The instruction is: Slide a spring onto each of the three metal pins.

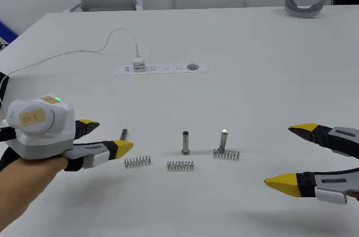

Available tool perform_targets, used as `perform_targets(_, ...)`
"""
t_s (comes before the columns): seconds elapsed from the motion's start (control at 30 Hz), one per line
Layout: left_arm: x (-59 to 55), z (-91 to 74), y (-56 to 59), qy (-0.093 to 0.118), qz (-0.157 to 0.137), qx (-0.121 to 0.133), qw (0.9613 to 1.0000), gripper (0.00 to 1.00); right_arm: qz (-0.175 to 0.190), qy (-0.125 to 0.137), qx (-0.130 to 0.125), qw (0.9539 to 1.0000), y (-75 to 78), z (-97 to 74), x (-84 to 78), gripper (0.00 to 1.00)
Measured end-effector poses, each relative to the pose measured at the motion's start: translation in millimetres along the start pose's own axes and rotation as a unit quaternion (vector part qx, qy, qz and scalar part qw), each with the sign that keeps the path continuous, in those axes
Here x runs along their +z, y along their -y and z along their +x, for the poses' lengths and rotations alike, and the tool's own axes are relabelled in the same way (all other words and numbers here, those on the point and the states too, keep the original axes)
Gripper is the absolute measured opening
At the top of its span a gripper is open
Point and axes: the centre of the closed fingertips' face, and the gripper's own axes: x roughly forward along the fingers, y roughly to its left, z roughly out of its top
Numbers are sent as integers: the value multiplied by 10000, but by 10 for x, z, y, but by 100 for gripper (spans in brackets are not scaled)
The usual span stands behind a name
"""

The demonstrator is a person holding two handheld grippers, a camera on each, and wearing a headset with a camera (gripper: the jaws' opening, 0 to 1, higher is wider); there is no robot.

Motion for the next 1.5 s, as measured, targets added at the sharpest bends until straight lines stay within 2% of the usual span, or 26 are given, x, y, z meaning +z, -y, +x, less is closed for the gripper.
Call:
perform_targets(0.37,-7,248,-70,-336,-42,263,9991,46,-1,-38,-6,10000,-3,-7,-22,78)
perform_targets(0.53,-59,331,-106,-557,-50,394,9977,39,10,-62,13,10000,-8,-1,-42,77)
perform_targets(0.77,-92,435,-137,-742,-96,488,9960,32,65,-76,10,9999,-3,-1,-69,77)
perform_targets(1.27,-222,514,-183,-1271,-48,663,9897,14,73,-144,10,9999,3,0,-117,77)
perform_targets(1.5,-237,523,-191,-1342,-78,687,9885,12,84,-154,3,9998,9,-4,-126,77)
